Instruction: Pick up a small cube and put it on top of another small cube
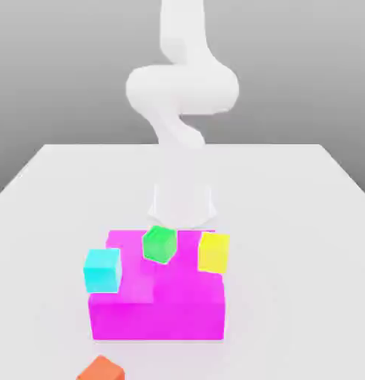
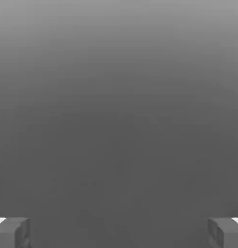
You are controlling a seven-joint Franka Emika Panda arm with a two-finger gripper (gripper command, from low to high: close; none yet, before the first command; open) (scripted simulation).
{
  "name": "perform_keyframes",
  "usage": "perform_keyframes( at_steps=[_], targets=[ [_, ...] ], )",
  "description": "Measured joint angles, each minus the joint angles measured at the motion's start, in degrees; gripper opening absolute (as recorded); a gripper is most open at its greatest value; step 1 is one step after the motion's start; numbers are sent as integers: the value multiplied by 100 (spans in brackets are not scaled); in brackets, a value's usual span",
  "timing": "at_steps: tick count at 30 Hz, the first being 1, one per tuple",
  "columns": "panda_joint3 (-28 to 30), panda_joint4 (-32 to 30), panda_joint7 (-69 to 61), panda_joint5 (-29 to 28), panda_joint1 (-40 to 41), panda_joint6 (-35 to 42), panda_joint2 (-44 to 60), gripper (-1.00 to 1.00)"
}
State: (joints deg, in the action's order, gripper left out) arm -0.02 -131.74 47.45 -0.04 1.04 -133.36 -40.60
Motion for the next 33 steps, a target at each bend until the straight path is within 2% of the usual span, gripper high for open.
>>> perform_keyframes(
  at_steps=[16,28,33],
  targets=[
    [124,24,1047,-41,530,-1017,3359,0],
    [298,42,1639,189,827,-1770,5854,0],
    [243,212,1631,308,910,-2459,6892,0]
  ],
)
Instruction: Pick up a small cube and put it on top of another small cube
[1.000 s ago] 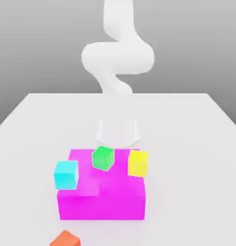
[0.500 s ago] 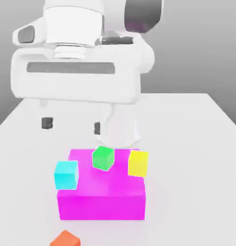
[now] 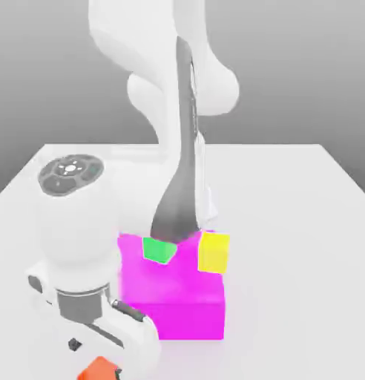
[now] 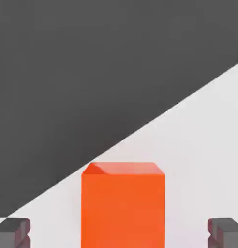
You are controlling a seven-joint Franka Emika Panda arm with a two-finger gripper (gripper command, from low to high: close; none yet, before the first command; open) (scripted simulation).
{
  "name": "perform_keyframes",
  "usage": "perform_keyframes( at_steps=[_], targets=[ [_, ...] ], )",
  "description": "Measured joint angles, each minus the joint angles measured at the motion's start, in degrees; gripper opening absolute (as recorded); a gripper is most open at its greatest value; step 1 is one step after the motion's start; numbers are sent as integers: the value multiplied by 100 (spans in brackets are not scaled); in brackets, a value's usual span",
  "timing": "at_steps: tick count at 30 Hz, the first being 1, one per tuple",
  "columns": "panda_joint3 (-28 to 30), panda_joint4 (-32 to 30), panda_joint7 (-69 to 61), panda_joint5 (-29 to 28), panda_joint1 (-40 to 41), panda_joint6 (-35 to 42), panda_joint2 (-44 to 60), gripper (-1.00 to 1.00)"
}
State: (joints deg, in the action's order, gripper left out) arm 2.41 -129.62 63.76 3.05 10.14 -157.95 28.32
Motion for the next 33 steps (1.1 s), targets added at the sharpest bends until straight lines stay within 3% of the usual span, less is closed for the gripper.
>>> perform_keyframes(
  at_steps=[1,7,13,30,33],
  targets=[
    [-11,26,-7,11,9,-95,124,-100],
    [-19,39,-7,13,15,-148,185,-100],
    [62,-206,57,-81,-28,588,-793,-100],
    [370,-2190,219,-518,316,2126,-4325,-100],
    [388,-2462,213,-531,364,1923,-4395,-100]
  ],
)
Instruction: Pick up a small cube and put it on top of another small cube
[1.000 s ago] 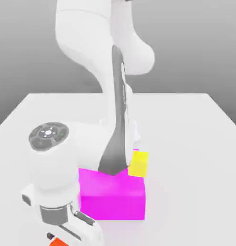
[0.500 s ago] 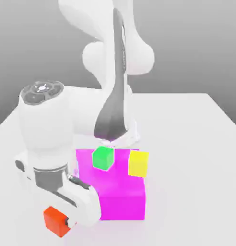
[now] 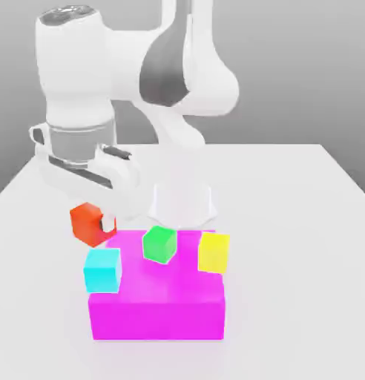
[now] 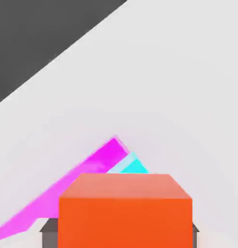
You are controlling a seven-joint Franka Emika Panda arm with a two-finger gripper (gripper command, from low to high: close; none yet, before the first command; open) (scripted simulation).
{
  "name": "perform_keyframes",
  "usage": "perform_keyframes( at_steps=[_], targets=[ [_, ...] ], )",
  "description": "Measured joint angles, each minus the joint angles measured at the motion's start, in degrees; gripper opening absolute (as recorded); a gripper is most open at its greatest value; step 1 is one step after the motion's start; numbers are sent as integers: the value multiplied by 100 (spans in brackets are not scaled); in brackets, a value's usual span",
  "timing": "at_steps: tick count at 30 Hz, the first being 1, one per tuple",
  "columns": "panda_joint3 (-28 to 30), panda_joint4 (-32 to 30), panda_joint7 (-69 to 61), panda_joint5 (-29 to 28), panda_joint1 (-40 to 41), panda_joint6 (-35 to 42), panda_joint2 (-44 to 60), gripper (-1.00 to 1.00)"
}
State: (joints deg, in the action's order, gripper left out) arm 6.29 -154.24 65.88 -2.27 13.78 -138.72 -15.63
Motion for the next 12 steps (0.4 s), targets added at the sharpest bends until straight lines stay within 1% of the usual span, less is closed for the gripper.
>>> perform_keyframes(
  at_steps=[3,4,10,12],
  targets=[
    [36,-189,-30,33,-22,-678,491,-100],
    [40,-222,-37,41,-24,-808,588,100],
    [40,-238,-35,37,-24,-871,637,100],
    [31,-177,-13,10,-14,-608,435,100]
  ],
)
